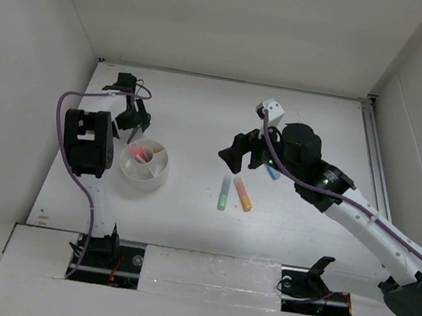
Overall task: Sort the stationery into containers
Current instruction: Pick up the scissors from the center of the board.
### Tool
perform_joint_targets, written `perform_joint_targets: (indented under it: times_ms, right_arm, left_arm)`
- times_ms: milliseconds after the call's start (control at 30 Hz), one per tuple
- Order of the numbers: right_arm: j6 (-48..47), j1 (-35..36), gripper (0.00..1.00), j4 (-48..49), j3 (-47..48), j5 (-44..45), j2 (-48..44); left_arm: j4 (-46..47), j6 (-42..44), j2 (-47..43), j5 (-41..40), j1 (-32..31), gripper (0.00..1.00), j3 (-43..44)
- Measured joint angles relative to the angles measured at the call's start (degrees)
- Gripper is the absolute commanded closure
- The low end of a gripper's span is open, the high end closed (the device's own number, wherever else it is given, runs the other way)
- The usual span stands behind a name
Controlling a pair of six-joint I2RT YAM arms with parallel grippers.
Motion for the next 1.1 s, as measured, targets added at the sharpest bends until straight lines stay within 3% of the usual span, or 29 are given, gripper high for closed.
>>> perform_joint_targets:
  times_ms: [333, 467, 500, 633, 900, 1033, 1100]
  right_arm:
    - [0.0, -0.5, 0.0, 0.4, 0.0, -0.9, -0.1]
    - [0.0, -0.6, 0.0, 0.4, 0.0, -0.9, -0.1]
    - [0.0, -0.7, 0.0, 0.4, 0.0, -0.9, -0.1]
    - [0.0, -0.7, 0.0, 0.4, 0.0, -1.0, -0.1]
    - [0.0, -0.7, 0.0, 0.4, 0.0, -1.7, -0.1]
    - [-0.2, -0.7, 0.0, 0.4, 0.0, -1.7, -0.1]
    - [-0.3, -0.7, 0.0, 0.4, 0.0, -1.7, -0.1]
  left_arm:
    - [-1.6, -0.1, 4.4, -0.3, 1.7, 0.22, 6.6]
    - [-1.8, -0.1, 5.2, -0.2, 2.7, 0.35, 7.8]
    - [-1.9, 0.0, 5.2, -0.2, 2.8, 0.46, 7.9]
    - [-1.8, 0.1, 5.5, -0.2, 2.9, 0.69, 8.2]
    - [-2.4, 0.2, 6.3, -0.2, 2.9, 0.67, 9.5]
    - [-2.3, 0.2, 6.4, -0.2, 2.9, 0.81, 9.6]
    - [-2.3, 0.2, 6.4, -0.2, 2.9, 0.78, 9.7]
